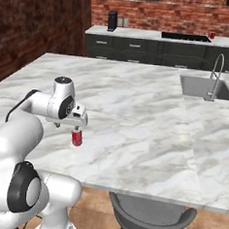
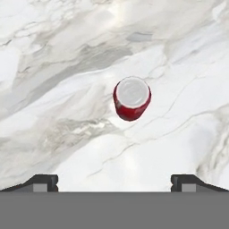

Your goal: Four empty soda cans are scattered around the kitchen. Gather all the cans and cluster them next to the stove for recycling.

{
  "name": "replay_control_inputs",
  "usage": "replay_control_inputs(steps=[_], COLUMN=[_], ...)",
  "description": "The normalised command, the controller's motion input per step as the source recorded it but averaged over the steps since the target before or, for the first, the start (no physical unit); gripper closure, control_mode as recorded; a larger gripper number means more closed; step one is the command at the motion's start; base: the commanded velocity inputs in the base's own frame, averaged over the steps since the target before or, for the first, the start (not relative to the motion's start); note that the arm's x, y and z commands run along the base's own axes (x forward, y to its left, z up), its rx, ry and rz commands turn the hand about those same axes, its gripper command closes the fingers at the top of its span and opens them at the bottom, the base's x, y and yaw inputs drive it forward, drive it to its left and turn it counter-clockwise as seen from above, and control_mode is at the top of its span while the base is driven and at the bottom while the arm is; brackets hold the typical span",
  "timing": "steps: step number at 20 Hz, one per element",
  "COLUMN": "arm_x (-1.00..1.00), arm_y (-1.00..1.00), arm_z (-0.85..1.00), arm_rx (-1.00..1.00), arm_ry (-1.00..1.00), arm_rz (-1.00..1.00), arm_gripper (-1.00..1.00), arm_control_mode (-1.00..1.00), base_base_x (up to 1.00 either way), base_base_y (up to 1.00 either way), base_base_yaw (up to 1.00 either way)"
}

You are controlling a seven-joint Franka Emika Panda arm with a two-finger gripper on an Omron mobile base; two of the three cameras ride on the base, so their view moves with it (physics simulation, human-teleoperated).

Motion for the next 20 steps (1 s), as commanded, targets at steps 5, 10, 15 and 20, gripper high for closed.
replay_control_inputs(steps=[5, 10, 15, 20], arm_x=[0.13, 0.16, 0.1, 0.13], arm_y=[0.0, -0.01, -0.05, -0.02], arm_z=[-0.18, -0.17, -0.12, -0.12], arm_rx=[0.0, 0.0, 0.0, 0.0], arm_ry=[0.0, 0.0, 0.0, 0.0], arm_rz=[0.0, 0.0, 0.0, 0.0], arm_gripper=[-1.0, -1.0, -1.0, -1.0], arm_control_mode=[-1.0, -1.0, -1.0, -1.0], base_base_x=[0.0, 0.0, 0.0, 0.0], base_base_y=[0.0, 0.0, 0.0, 0.0], base_base_yaw=[0.0, 0.0, 0.0, 0.0])
